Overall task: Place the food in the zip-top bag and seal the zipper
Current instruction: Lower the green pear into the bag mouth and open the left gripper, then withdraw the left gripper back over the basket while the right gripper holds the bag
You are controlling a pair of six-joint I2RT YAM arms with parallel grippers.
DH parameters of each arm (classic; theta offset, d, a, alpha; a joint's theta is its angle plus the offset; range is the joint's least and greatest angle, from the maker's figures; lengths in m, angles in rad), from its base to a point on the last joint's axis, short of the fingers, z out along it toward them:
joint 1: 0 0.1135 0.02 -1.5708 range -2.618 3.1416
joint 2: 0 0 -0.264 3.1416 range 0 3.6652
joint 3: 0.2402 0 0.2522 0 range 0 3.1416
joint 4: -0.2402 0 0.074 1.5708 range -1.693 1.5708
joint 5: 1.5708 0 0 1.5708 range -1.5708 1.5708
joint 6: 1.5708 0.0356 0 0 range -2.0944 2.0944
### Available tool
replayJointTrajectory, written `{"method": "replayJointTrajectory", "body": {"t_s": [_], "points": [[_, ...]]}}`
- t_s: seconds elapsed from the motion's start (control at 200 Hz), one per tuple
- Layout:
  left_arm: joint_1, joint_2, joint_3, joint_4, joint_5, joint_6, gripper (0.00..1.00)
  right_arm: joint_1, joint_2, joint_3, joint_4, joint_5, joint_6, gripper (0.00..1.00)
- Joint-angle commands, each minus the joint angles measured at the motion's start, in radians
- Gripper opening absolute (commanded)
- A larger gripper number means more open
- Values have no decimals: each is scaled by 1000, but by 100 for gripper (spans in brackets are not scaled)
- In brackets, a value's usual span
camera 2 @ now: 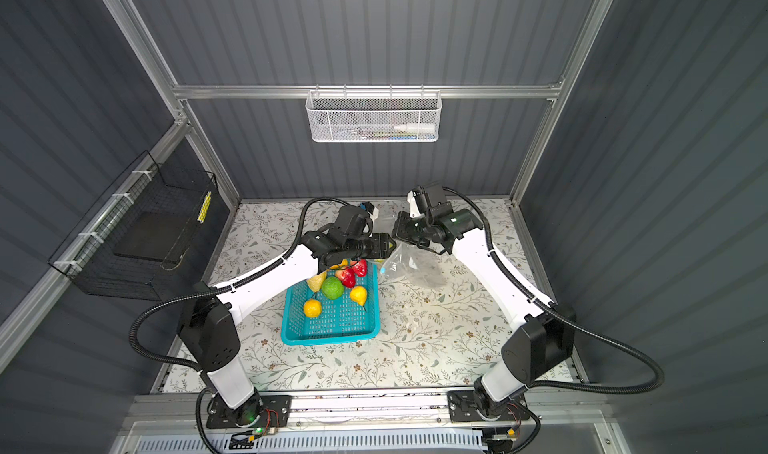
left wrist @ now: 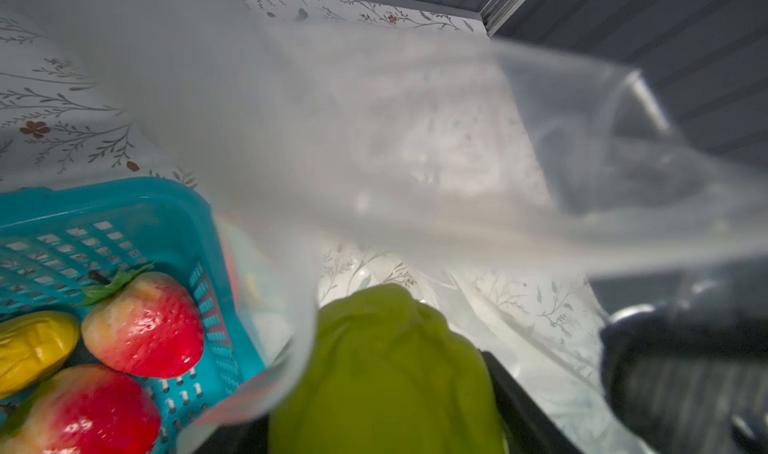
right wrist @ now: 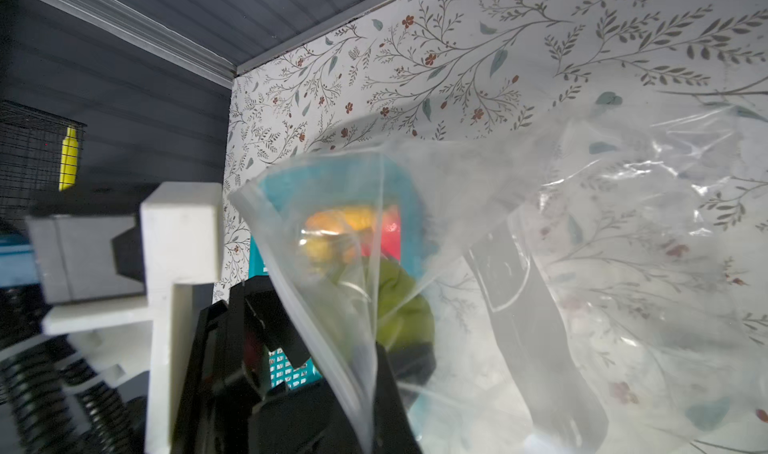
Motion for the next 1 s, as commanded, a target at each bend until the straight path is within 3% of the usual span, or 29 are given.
{"method": "replayJointTrajectory", "body": {"t_s": [0.0, 0.125, 0.245, 0.63, 0.865, 0.995], "points": [[-5, -16, 28, -1, -6, -16, 75, 5, 2, 13, -22, 32, -17, 0], [-5, -45, 21, 30, 15, -24, 83, 5, 3, 4, -29, 64, -28, 0], [-3, -70, 14, 70, 54, -35, 99, 5, 5, -12, -31, 101, -41, 0], [42, -139, -28, 125, 95, -80, 100, -2, 2, -22, -39, 145, -61, 0], [154, -218, -104, 141, 154, -88, 100, -18, -13, -32, -41, 154, -63, 0], [210, -268, -156, 48, 135, -10, 100, -33, -24, -39, -39, 159, -63, 0]]}}
